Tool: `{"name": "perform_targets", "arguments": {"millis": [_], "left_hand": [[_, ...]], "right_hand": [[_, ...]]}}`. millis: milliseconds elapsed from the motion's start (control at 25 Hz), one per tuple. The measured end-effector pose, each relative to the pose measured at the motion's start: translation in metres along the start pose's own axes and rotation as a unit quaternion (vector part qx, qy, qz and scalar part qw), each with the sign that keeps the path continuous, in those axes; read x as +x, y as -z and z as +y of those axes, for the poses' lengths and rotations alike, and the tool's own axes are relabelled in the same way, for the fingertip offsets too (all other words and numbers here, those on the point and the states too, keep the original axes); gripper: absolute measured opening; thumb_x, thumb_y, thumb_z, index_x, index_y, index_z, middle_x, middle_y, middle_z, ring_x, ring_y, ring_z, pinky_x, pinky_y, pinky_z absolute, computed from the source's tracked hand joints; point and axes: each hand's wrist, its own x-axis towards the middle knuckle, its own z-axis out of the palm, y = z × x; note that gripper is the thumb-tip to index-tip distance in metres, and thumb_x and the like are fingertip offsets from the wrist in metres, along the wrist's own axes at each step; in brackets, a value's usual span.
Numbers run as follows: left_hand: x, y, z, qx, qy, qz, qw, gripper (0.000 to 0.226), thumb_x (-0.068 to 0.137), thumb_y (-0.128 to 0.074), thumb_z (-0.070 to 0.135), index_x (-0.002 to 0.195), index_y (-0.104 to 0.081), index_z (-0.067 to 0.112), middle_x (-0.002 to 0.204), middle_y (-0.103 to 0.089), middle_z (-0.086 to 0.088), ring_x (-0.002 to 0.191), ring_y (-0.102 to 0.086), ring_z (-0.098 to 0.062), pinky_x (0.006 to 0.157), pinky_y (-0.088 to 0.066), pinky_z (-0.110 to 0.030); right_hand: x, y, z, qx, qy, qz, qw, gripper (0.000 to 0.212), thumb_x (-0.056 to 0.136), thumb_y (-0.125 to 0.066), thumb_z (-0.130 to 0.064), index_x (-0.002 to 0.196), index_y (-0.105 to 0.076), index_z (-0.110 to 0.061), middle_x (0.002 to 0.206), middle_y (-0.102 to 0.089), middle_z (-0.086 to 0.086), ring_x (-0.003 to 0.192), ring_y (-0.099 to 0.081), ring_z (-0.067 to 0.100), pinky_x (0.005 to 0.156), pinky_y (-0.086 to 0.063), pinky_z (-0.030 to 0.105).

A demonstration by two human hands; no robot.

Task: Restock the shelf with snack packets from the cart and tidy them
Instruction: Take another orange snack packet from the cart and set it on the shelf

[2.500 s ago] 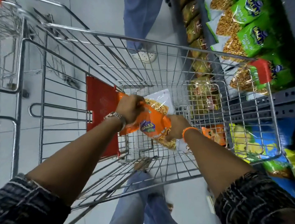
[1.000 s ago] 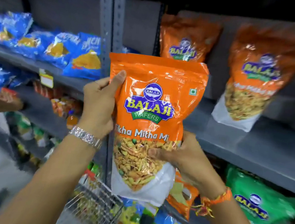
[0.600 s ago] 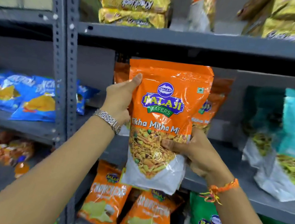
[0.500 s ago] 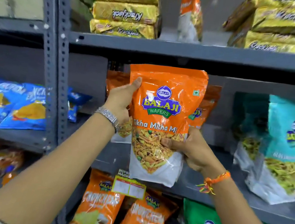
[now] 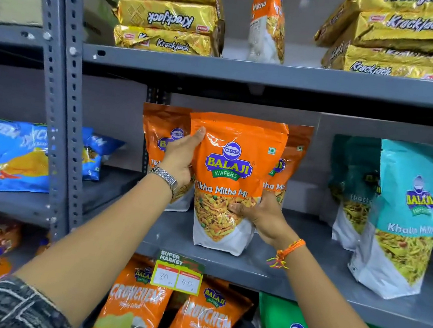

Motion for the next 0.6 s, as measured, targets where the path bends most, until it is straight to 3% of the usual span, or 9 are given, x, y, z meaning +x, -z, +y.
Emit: {"name": "perform_targets", "arguments": {"millis": [80, 160, 240, 360, 480, 600], "left_hand": [[0.002, 0.001, -0.001, -0.004, -0.006, 0.000, 1.000, 0.022, 0.088, -0.070, 0.042, 0.100, -0.068, 0.024, 0.107, -0.076, -0.004, 0.094, -0.073, -0.020, 0.076, -0.059, -0.039], [0.006, 0.003, -0.002, -0.012, -0.007, -0.002, 1.000, 0.025, 0.088, -0.071, 0.038, 0.107, -0.069, 0.023, 0.111, -0.076, -0.004, 0.099, -0.073, -0.021, 0.085, -0.059, -0.041], [0.008, 0.007, -0.004, -0.026, -0.016, 0.000, 1.000, 0.028, 0.090, -0.072, 0.027, 0.116, -0.069, 0.018, 0.116, -0.075, -0.007, 0.101, -0.073, -0.020, 0.087, -0.059, -0.038], [0.005, 0.017, -0.002, -0.014, -0.041, 0.027, 0.999, 0.036, 0.090, -0.070, 0.009, 0.126, -0.066, 0.011, 0.118, -0.073, -0.008, 0.100, -0.071, -0.017, 0.084, -0.057, -0.026], [-0.003, 0.032, 0.005, -0.011, -0.056, 0.056, 0.997, 0.031, 0.090, -0.068, 0.005, 0.120, -0.069, 0.011, 0.116, -0.074, -0.007, 0.108, -0.069, -0.018, 0.098, -0.052, -0.029], [-0.017, 0.048, 0.011, -0.013, -0.068, 0.052, 0.996, 0.024, 0.092, -0.065, 0.005, 0.114, -0.070, 0.013, 0.109, -0.076, -0.005, 0.105, -0.072, -0.017, 0.097, -0.054, -0.029]], "right_hand": [[0.002, 0.000, 0.000, 0.002, -0.002, -0.008, 1.000, 0.072, 0.065, -0.084, -0.008, 0.131, -0.056, -0.004, 0.124, -0.071, 0.013, 0.115, -0.069, 0.031, 0.100, -0.054, 0.051], [0.001, 0.000, 0.001, -0.014, 0.007, -0.001, 1.000, 0.066, 0.069, -0.084, -0.004, 0.130, -0.058, -0.006, 0.123, -0.072, 0.012, 0.114, -0.069, 0.031, 0.099, -0.055, 0.051], [-0.002, 0.000, 0.000, -0.049, 0.016, 0.030, 0.998, 0.064, 0.071, -0.085, -0.001, 0.128, -0.058, -0.008, 0.120, -0.073, 0.008, 0.110, -0.071, 0.027, 0.097, -0.056, 0.053], [-0.012, 0.001, -0.011, -0.104, 0.041, 0.092, 0.989, 0.077, 0.064, -0.092, -0.006, 0.131, -0.054, -0.016, 0.120, -0.072, 0.002, 0.106, -0.072, 0.019, 0.091, -0.060, 0.048], [-0.022, -0.002, -0.027, -0.170, 0.083, 0.155, 0.970, 0.092, 0.058, -0.096, -0.017, 0.134, -0.045, -0.022, 0.129, -0.066, 0.002, 0.111, -0.068, 0.019, 0.093, -0.059, 0.043], [-0.035, -0.011, -0.039, -0.235, 0.125, 0.226, 0.937, 0.100, 0.058, -0.097, -0.024, 0.137, -0.037, -0.025, 0.141, -0.054, 0.002, 0.125, -0.057, 0.021, 0.102, -0.052, 0.045]]}}
